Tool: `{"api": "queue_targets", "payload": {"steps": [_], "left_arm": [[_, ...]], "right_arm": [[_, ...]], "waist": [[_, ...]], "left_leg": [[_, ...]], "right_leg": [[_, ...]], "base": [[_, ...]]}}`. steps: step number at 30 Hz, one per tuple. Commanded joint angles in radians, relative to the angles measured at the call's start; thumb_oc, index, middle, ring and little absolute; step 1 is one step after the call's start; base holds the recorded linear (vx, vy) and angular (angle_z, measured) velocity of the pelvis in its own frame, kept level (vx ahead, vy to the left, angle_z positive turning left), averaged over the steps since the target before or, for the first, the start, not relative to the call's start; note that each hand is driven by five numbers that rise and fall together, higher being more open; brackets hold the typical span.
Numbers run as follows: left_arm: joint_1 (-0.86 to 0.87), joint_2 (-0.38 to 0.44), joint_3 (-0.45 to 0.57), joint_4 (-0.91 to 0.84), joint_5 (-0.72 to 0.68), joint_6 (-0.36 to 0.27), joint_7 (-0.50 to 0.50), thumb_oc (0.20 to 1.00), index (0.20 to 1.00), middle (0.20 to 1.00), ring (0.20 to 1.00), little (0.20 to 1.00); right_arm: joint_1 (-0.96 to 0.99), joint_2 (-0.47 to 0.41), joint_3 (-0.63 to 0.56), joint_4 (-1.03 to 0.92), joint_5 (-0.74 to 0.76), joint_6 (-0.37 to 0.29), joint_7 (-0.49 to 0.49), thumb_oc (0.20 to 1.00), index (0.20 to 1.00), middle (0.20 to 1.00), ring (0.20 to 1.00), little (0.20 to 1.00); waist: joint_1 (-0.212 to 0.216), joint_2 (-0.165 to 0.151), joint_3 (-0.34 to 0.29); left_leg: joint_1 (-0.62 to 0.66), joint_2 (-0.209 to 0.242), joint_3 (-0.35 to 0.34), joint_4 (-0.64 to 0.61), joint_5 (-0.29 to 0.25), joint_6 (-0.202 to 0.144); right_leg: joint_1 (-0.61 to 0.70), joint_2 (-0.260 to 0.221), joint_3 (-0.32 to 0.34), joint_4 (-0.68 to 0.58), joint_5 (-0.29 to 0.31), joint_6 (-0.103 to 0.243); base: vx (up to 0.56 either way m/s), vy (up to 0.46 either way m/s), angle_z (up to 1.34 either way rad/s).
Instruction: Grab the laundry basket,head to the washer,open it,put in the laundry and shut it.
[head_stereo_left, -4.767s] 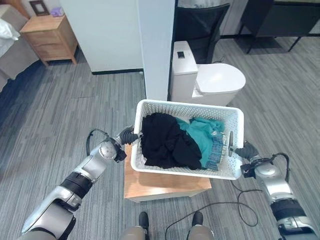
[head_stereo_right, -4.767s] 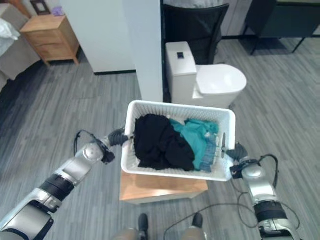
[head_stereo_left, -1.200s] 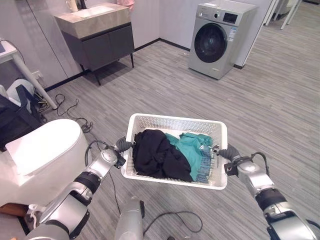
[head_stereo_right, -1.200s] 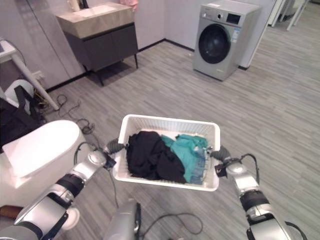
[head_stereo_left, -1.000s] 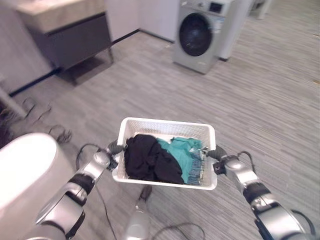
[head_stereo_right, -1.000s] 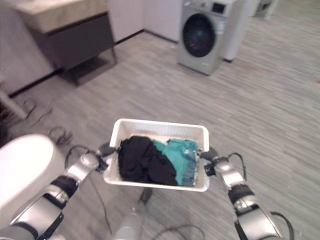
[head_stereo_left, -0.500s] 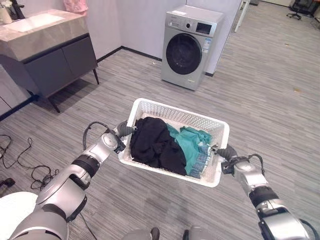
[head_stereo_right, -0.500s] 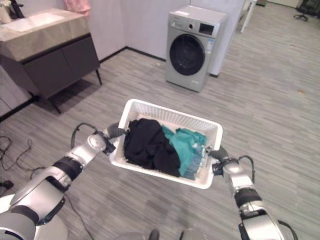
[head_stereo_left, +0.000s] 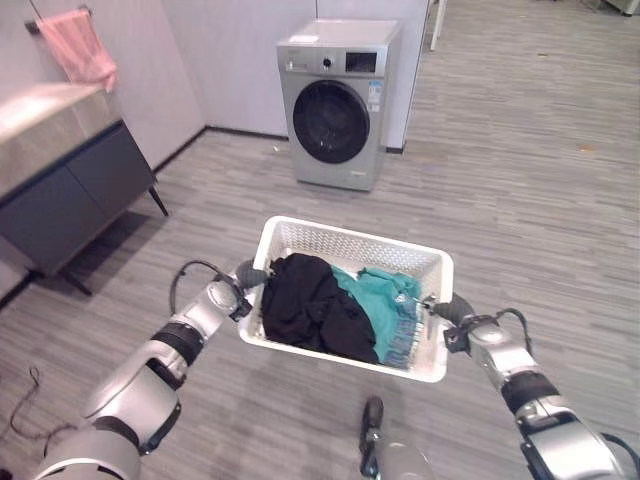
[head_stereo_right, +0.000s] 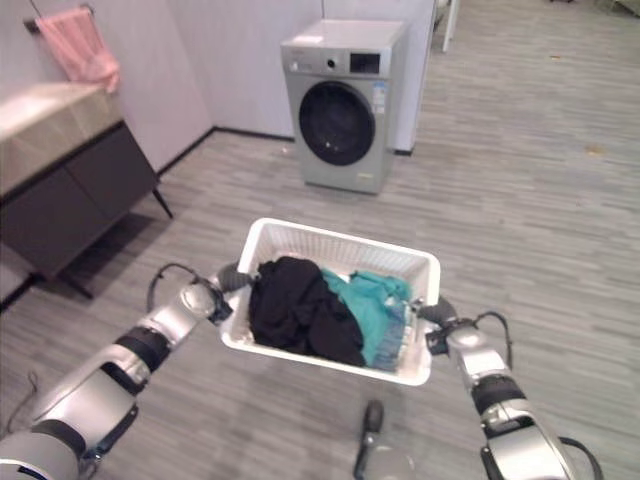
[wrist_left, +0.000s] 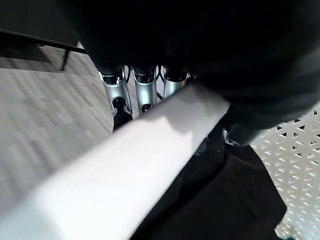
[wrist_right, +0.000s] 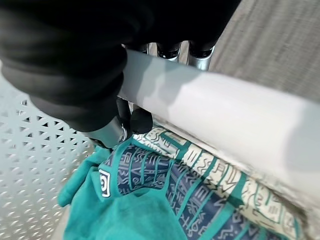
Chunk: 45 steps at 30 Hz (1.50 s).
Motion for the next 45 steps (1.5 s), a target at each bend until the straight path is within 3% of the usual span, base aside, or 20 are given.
{"api": "queue_targets", "payload": {"steps": [1, 2, 3, 4, 5, 8, 9, 11, 14, 19, 28, 31, 33, 34, 36, 37, 40, 41, 42, 45], "left_arm": [[-0.084, 0.063, 0.053, -0.054, 0.023, -0.084, 0.044, 0.2, 0.2, 0.2, 0.2, 0.2], [-0.084, 0.063, 0.054, -0.054, 0.023, -0.085, 0.044, 0.2, 0.2, 0.2, 0.2, 0.2], [-0.089, 0.063, 0.053, -0.05, 0.02, -0.085, 0.042, 0.2, 0.2, 0.2, 0.2, 0.2], [-0.094, 0.081, 0.056, -0.061, 0.015, -0.073, 0.04, 0.2, 0.2, 0.2, 0.2, 0.2], [-0.094, 0.081, 0.056, -0.061, 0.015, -0.072, 0.04, 0.2, 0.2, 0.2, 0.2, 0.2], [-0.095, 0.085, 0.07, -0.082, -0.007, -0.067, 0.04, 0.2, 0.2, 0.2, 0.2, 0.2], [-0.095, 0.08, 0.074, -0.102, -0.014, -0.065, 0.041, 0.2, 0.2, 0.2, 0.2, 0.2], [-0.096, 0.076, 0.073, -0.109, -0.015, -0.063, 0.04, 0.2, 0.2, 0.2, 0.2, 0.2], [-0.103, 0.068, 0.073, -0.111, -0.015, -0.066, 0.043, 0.2, 0.2, 0.2, 0.2, 0.2], [-0.143, 0.063, 0.047, -0.066, -0.026, -0.076, 0.052, 0.2, 0.2, 0.2, 0.2, 0.2], [-0.138, 0.098, 0.031, -0.055, -0.046, -0.091, 0.052, 0.2, 0.2, 0.2, 0.2, 0.2], [-0.137, 0.117, 0.011, -0.053, -0.047, -0.097, 0.052, 0.2, 0.2, 0.2, 0.2, 0.2], [-0.142, 0.12, 0.002, -0.061, -0.038, -0.095, 0.055, 0.2, 0.2, 0.2, 0.2, 0.2], [-0.14, 0.127, 0.002, -0.061, -0.033, -0.092, 0.06, 0.2, 0.2, 0.2, 0.2, 0.2], [-0.143, 0.128, 0.005, -0.057, -0.035, -0.089, 0.064, 0.2, 0.2, 0.2, 0.2, 0.2], [-0.149, 0.131, 0.003, -0.05, -0.035, -0.086, 0.063, 0.2, 0.2, 0.2, 0.2, 0.2], [-0.148, 0.134, 0.007, -0.047, -0.038, -0.088, 0.058, 0.2, 0.2, 0.2, 0.2, 0.2], [-0.139, 0.135, 0.017, -0.05, -0.034, -0.089, 0.059, 0.2, 0.2, 0.2, 0.2, 0.2], [-0.138, 0.135, 0.017, -0.05, -0.033, -0.089, 0.059, 0.2, 0.2, 0.2, 0.2, 0.2], [-0.111, 0.122, 0.05, -0.04, -0.024, -0.094, 0.056, 0.2, 0.2, 0.2, 0.2, 0.2]], "right_arm": [[-0.072, -0.041, 0.01, -0.044, -0.01, -0.067, -0.019, 0.2, 0.2, 0.2, 0.2, 0.2], [-0.072, -0.041, 0.01, -0.044, -0.009, -0.067, -0.019, 0.2, 0.2, 0.2, 0.2, 0.2], [-0.072, -0.043, 0.009, -0.045, 0.0, -0.067, -0.023, 0.2, 0.2, 0.2, 0.2, 0.2], [-0.069, -0.048, 0.003, -0.058, 0.019, -0.064, -0.028, 0.2, 0.2, 0.2, 0.2, 0.2], [-0.069, -0.048, 0.003, -0.058, 0.019, -0.064, -0.028, 0.2, 0.2, 0.2, 0.2, 0.2], [-0.066, -0.05, 0.01, -0.098, 0.027, -0.062, -0.035, 0.2, 0.2, 0.2, 0.2, 0.2], [-0.046, -0.057, -0.002, -0.124, 0.03, -0.058, -0.04, 0.2, 0.2, 0.2, 0.2, 0.2], [-0.029, -0.059, -0.011, -0.145, 0.027, -0.057, -0.039, 0.2, 0.2, 0.2, 0.2, 0.2], [0.001, -0.068, -0.028, -0.171, 0.017, -0.063, -0.046, 0.2, 0.2, 0.2, 0.2, 0.2], [-0.002, -0.054, -0.029, -0.163, 0.013, -0.088, -0.061, 0.2, 0.2, 0.2, 0.2, 0.2], [-0.045, -0.012, -0.004, -0.104, 0.033, -0.098, -0.052, 0.2, 0.2, 0.2, 0.2, 0.2], [-0.037, -0.001, -0.018, -0.077, 0.04, -0.108, -0.062, 0.2, 0.2, 0.2, 0.2, 0.2], [-0.051, 0.002, -0.029, -0.063, 0.042, -0.109, -0.065, 0.2, 0.2, 0.2, 0.2, 0.2], [-0.065, 0.0, -0.03, -0.057, 0.04, -0.107, -0.062, 0.2, 0.2, 0.2, 0.2, 0.2], [-0.073, 0.003, -0.031, -0.053, 0.035, -0.107, -0.061, 0.2, 0.2, 0.2, 0.2, 0.2], [-0.089, -0.009, -0.028, -0.037, 0.019, -0.103, -0.058, 0.2, 0.2, 0.2, 0.2, 0.2], [-0.09, -0.022, -0.033, -0.02, 0.024, -0.101, -0.055, 0.2, 0.2, 0.2, 0.2, 0.2], [-0.084, -0.034, -0.039, -0.018, 0.024, -0.101, -0.053, 0.2, 0.2, 0.2, 0.2, 0.2], [-0.083, -0.034, -0.038, -0.019, 0.024, -0.1, -0.053, 0.2, 0.2, 0.2, 0.2, 0.2], [-0.058, -0.041, -0.048, -0.037, 0.024, -0.103, -0.045, 0.2, 0.2, 0.2, 0.2, 0.2]], "waist": [[0.022, -0.056, -0.069], [0.019, -0.054, -0.069], [0.011, -0.054, -0.068], [0.012, -0.074, -0.059], [0.012, -0.072, -0.06], [0.046, -0.102, -0.022], [0.063, -0.117, -0.003], [0.076, -0.115, 0.007], [0.101, -0.114, 0.015], [0.147, -0.087, 0.017], [0.205, -0.082, -0.034], [0.215, -0.118, -0.045], [0.2, -0.114, -0.046], [0.185, -0.084, -0.042], [0.18, -0.073, -0.035], [0.164, -0.06, -0.018], [0.144, -0.054, -0.009], [0.129, -0.058, -0.01], [0.128, -0.056, -0.009], [0.105, -0.066, -0.01]], "left_leg": [[-0.167, 0.117, 0.061, 0.131, 0.075, -0.006], [-0.172, 0.12, 0.057, 0.141, 0.07, -0.008], [-0.201, 0.157, 0.094, 0.246, 0.139, -0.041], [-0.274, 0.235, 0.175, 0.443, 0.24, -0.053], [-0.276, 0.237, 0.175, 0.446, 0.238, -0.054], [-0.386, 0.286, 0.228, 0.661, 0.294, -0.053], [-0.45, 0.342, 0.279, 0.642, 0.287, -0.041], [-0.471, 0.366, 0.295, 0.608, 0.255, -0.034], [-0.558, 0.373, 0.303, 0.345, 0.24, -0.026], [-0.58, 0.353, 0.254, -0.179, 0.353, -0.055], [-0.579, 0.268, 0.157, -0.12, 0.36, -0.028], [-0.567, 0.191, 0.175, -0.048, 0.283, 0.033], [-0.524, 0.163, 0.193, -0.051, 0.24, 0.074], [-0.481, 0.173, 0.203, -0.063, 0.217, 0.099], [-0.454, 0.174, 0.213, -0.067, 0.203, 0.109], [-0.4, 0.159, 0.203, -0.082, 0.184, 0.123], [-0.361, 0.153, 0.18, -0.099, 0.172, 0.118], [-0.341, 0.148, 0.16, -0.104, 0.151, 0.107], [-0.338, 0.149, 0.158, -0.104, 0.148, 0.106], [-0.278, 0.142, 0.13, -0.129, 0.105, 0.089]], "right_leg": [[0.085, -0.062, 0.037, -0.042, -0.072, 0.21], [0.085, -0.06, 0.033, -0.041, -0.074, 0.208], [0.109, -0.051, 0.016, -0.038, -0.093, 0.189], [0.16, -0.033, 0.008, -0.044, -0.137, 0.148], [0.159, -0.032, 0.007, -0.044, -0.137, 0.148], [0.238, -0.018, -0.004, -0.059, -0.18, 0.109], [0.28, -0.017, -0.015, -0.064, -0.204, 0.104], [0.301, -0.011, -0.012, -0.065, -0.216, 0.109], [0.343, -0.01, 0.0, -0.076, -0.245, 0.134], [0.429, -0.003, 0.016, -0.058, -0.326, 0.166], [0.484, -0.028, 0.091, 0.039, -0.378, 0.195], [0.443, -0.09, 0.116, 0.225, -0.245, 0.246], [0.364, -0.111, 0.132, 0.412, -0.141, 0.275], [0.291, -0.119, 0.108, 0.559, -0.099, 0.293], [0.249, -0.143, 0.08, 0.617, -0.086, 0.299], [0.18, -0.171, 0.048, 0.637, -0.133, 0.282], [0.114, -0.138, 0.062, 0.557, -0.177, 0.266], [0.084, -0.131, 0.062, 0.401, -0.202, 0.248], [0.09, -0.129, 0.059, 0.397, -0.203, 0.248], [0.035, -0.124, 0.12, 0.156, -0.176, 0.254]], "base": [[0.2, -0.088, 0.12], [0.3, -0.145, 0.17], [0.25, -0.225, 0.23], [0.25, -0.218, 0.39], [0.23, -0.25, 0.16], [0.22, -0.208, -0.18], [0.23, -0.143, -0.25], [0.19, -0.026, -0.17], [0.25, 0.098, -0.21], [0.35, 0.158, -0.03], [0.38, 0.145, -0.32], [0.37, 0.237, -0.1], [0.38, 0.332, 0.12], [0.29, 0.265, 0.07], [0.29, 0.205, 0.11], [0.31, 0.172, 0.02], [0.34, 0.04, -0.04], [0.35, -0.037, 0.15], [0.32, -0.076, 0.15], [0.32, -0.108, 0.41]]}}
